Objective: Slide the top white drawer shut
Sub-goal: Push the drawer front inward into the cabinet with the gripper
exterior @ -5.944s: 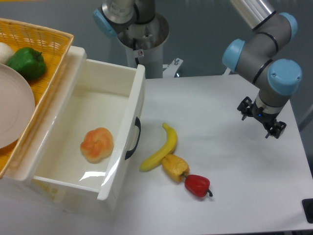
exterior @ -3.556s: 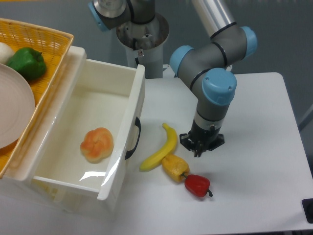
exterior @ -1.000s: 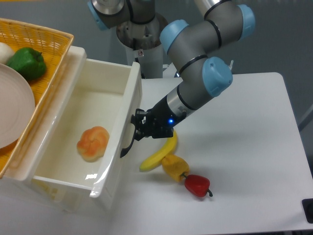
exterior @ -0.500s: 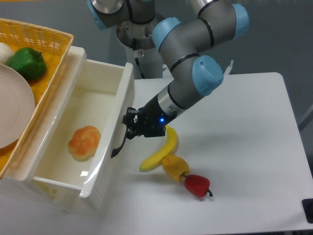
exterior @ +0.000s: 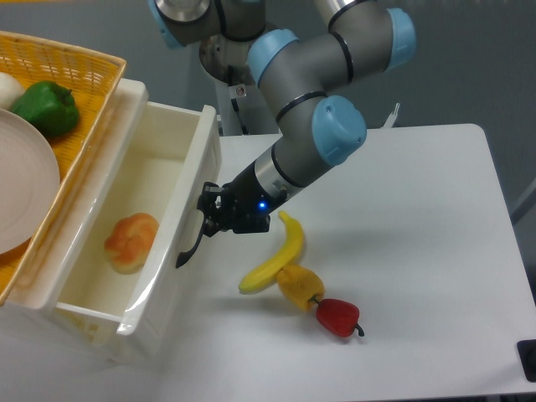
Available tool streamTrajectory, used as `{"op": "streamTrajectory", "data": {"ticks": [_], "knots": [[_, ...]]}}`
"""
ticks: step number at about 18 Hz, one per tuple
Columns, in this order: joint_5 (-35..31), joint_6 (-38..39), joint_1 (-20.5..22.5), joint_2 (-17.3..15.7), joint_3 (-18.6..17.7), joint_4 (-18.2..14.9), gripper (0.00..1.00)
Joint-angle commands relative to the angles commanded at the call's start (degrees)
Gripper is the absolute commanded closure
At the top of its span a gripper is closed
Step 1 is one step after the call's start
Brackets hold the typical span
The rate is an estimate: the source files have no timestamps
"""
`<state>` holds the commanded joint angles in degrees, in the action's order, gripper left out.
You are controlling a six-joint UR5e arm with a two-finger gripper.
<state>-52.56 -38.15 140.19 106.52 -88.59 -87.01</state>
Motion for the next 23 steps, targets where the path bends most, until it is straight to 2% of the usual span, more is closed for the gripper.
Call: {"op": "streamTrajectory", "data": {"ticks": [23], "knots": [[-0.44, 3.61, -6.42, -0.26, -0.35, 0.44, 1.0]]}}
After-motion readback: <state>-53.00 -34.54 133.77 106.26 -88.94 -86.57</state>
